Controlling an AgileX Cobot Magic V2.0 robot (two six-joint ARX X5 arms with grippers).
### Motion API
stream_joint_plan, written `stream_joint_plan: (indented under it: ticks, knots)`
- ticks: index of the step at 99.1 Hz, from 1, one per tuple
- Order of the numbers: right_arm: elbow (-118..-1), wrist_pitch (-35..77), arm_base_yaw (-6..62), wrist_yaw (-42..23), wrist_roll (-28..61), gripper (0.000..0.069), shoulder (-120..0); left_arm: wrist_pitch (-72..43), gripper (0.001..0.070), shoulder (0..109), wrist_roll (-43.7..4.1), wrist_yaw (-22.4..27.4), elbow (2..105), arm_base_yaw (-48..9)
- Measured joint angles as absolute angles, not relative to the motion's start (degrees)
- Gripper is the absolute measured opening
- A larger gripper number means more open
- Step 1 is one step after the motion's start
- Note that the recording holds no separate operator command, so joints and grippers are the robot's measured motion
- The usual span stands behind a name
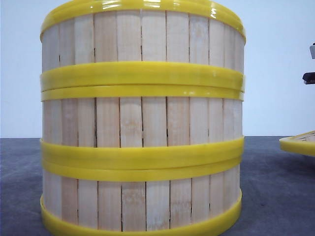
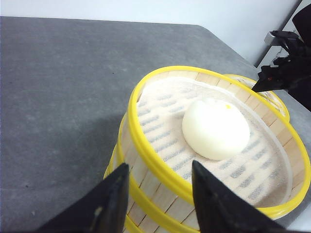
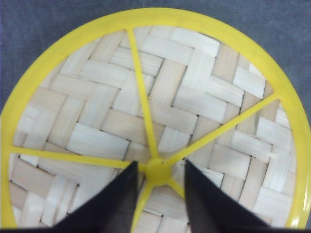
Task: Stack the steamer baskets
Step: 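Grasp the woven bamboo lid at its center with the right gripper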
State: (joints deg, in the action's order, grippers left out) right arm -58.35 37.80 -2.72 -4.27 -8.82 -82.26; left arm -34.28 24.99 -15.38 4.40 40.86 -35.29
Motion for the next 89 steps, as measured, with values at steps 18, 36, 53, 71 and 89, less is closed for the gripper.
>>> stream_joint_plan:
  ticks: [18,36,53,71,89]
  knots:
    - [-58.35,37.71,-2.70,-4.08,-8.82,0.0119,-82.61,-34.28,0.0235,24.99,-15.03,4.43,40.86,-35.29]
    - [-58.61,37.85,-2.70,-4.10,-8.82,0.0058,-82.98,-34.26,0.0235,24.99,-15.03,4.40,40.86,-35.29]
    - [-58.70,38.02,-2.70,-4.10,-8.82,0.0058,-82.83,-34.28,0.0235,24.99,-15.03,4.43,40.86,-35.29]
    - [-60.05,40.91,-2.70,-3.62,-8.80,0.0058,-79.88,-34.28,0.0235,24.99,-15.03,4.40,40.86,-35.29]
    - [-68.42,44.91,-2.22,-1.02,-7.73,0.0057,-73.21,-34.30,0.0235,24.99,-15.03,4.40,40.86,-35.29]
